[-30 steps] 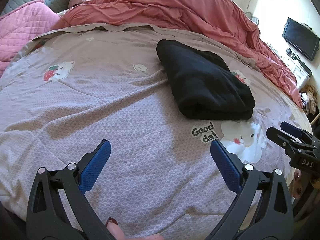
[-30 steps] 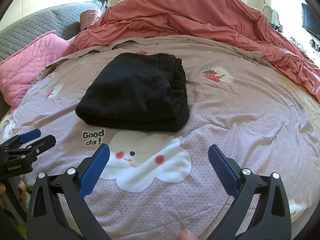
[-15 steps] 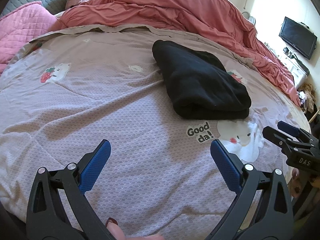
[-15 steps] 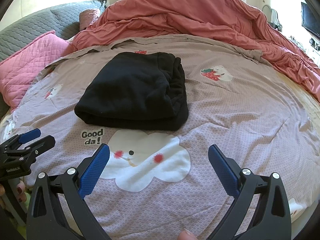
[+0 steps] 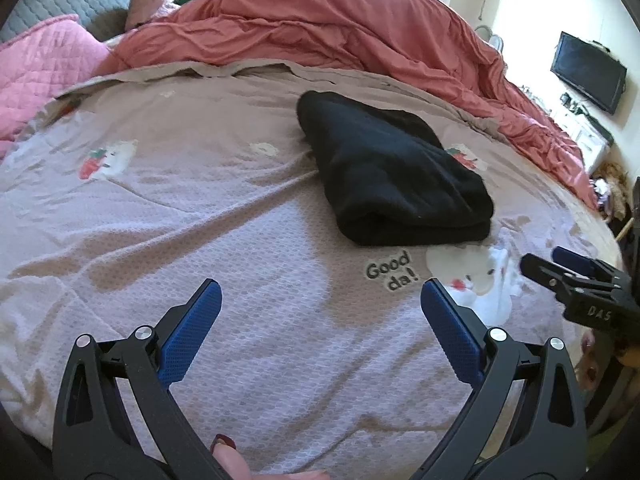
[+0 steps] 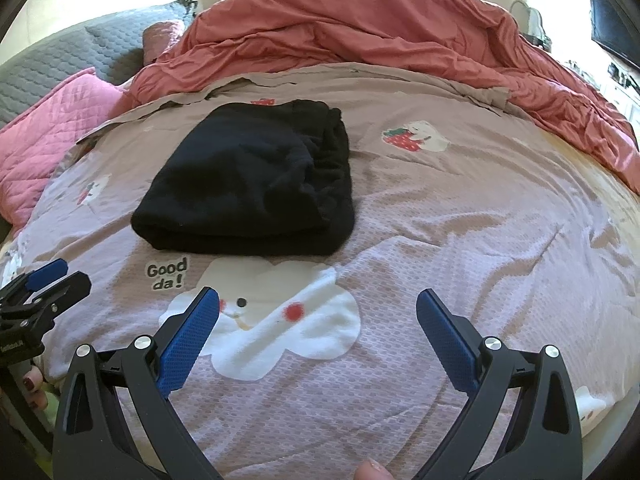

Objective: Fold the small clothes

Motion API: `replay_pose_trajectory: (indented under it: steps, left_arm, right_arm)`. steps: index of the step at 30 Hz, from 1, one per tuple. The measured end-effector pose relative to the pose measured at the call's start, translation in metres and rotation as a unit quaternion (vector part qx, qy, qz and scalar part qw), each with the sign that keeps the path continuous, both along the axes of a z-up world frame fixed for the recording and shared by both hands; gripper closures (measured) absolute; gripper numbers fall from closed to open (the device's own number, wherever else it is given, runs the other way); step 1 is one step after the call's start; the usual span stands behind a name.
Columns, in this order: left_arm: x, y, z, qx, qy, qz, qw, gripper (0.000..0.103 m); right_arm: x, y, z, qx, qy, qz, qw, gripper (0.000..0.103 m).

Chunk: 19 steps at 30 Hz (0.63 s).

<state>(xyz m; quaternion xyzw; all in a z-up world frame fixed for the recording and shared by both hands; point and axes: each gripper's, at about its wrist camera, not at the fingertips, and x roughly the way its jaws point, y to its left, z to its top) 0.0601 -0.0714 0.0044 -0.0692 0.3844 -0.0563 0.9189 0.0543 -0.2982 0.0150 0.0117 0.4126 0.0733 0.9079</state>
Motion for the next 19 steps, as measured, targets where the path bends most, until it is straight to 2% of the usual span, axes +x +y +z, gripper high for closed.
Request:
replay_pose_trajectory:
  steps: [5, 8, 11, 13, 15, 17, 18, 19]
  left_arm:
    - [0.002, 0.008, -0.001, -0.001, 0.006, 0.017, 0.9998, 0.01]
    - [0.006, 0.025, 0.0, -0.016, 0.011, 0.038, 0.9991, 0.01]
    - [0.01, 0.059, 0.007, -0.051, 0.008, 0.069, 0.9962, 0.01]
    - [0.014, 0.09, 0.013, -0.059, 0.004, 0.109, 0.9923, 0.01]
    - [0.018, 0.127, 0.02, -0.064, 0.001, 0.157, 0.9855, 0.01]
    - [0.022, 0.179, 0.028, -0.05, -0.005, 0.217, 0.975, 0.01]
    - [0.024, 0.196, 0.03, -0.039, -0.004, 0.24, 0.9701, 0.01]
    - [0.026, 0.224, 0.032, -0.021, -0.003, 0.276, 0.9609, 0.01]
  right_arm:
    - [0.0, -0.019, 0.001, -0.005, 0.006, -0.037, 0.999, 0.005]
    - [-0.002, -0.05, 0.005, -0.002, 0.007, -0.09, 0.996, 0.005]
    - [-0.01, -0.1, 0.008, -0.023, -0.002, -0.177, 0.984, 0.005]
    - [-0.024, -0.146, 0.008, -0.049, -0.017, -0.251, 0.967, 0.005]
    - [-0.043, -0.197, 0.006, -0.09, -0.029, -0.336, 0.937, 0.005]
    - [-0.065, -0.247, 0.001, -0.118, -0.024, -0.413, 0.903, 0.005]
    - [-0.079, -0.278, -0.002, -0.121, -0.013, -0.46, 0.88, 0.005]
    - [-0.096, -0.31, -0.004, -0.114, -0.006, -0.507, 0.854, 0.005]
